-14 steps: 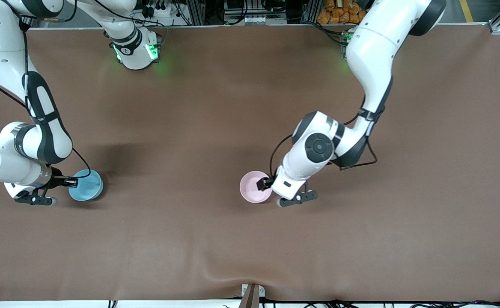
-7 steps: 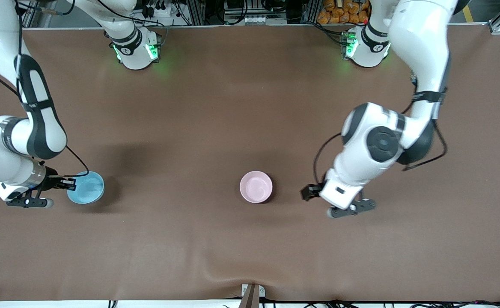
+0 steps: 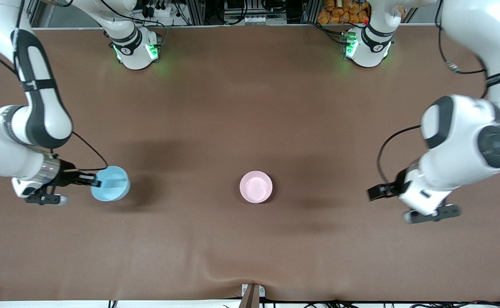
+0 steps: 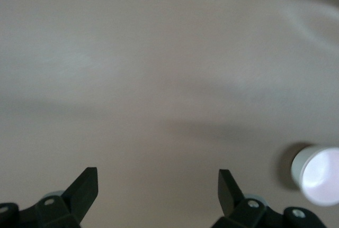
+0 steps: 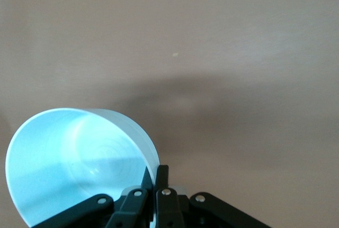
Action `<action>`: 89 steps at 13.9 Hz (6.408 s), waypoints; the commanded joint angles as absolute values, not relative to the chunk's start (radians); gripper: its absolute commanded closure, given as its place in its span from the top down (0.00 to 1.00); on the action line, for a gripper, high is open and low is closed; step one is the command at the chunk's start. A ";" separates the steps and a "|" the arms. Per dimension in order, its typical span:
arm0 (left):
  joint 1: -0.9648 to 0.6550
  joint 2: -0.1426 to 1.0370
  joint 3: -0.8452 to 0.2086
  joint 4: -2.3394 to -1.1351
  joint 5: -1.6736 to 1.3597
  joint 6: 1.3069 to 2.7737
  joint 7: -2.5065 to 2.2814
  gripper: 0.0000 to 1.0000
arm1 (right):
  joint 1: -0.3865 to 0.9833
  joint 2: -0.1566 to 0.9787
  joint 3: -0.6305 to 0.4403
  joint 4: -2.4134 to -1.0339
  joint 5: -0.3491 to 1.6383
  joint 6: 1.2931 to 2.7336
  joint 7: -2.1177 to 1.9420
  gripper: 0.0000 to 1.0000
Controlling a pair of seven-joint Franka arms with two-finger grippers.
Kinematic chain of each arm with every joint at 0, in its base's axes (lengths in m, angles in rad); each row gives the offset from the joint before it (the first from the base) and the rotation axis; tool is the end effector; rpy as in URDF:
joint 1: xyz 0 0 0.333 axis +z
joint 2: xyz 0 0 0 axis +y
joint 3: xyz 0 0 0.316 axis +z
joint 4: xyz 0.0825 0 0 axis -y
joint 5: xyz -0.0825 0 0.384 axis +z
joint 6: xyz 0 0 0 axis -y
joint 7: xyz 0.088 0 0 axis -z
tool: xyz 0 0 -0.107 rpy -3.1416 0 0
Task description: Stack pink and blue bowls on white bowl
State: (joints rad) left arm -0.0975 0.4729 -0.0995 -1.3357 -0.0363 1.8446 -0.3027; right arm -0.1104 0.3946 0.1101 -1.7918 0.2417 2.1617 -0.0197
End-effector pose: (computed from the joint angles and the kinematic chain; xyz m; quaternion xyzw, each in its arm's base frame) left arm 0.6900 -0.1268 0.4642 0.9970 0.0632 0.0086 0.0436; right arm 0.6449 0.0040 0.3322 -0.9907 0.0626 0.0109 0.1205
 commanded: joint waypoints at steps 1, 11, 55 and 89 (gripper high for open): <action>-0.097 0.352 -0.072 -1.358 -0.020 1.686 -0.252 1.00 | 0.018 0.360 0.107 -1.798 0.261 2.161 0.206 0.00; -0.026 0.031 0.005 -1.466 -0.025 1.390 -0.071 1.00 | 0.331 0.558 0.104 -1.511 0.249 2.175 0.765 0.00; -0.011 -0.048 0.003 -1.531 -0.008 1.436 -0.017 1.00 | 0.549 0.795 0.098 -1.410 0.204 2.439 1.186 1.00; -0.015 -0.041 -0.002 -1.529 -0.008 1.436 -0.017 1.00 | -0.086 -0.060 0.104 -1.545 0.046 1.394 0.029 1.00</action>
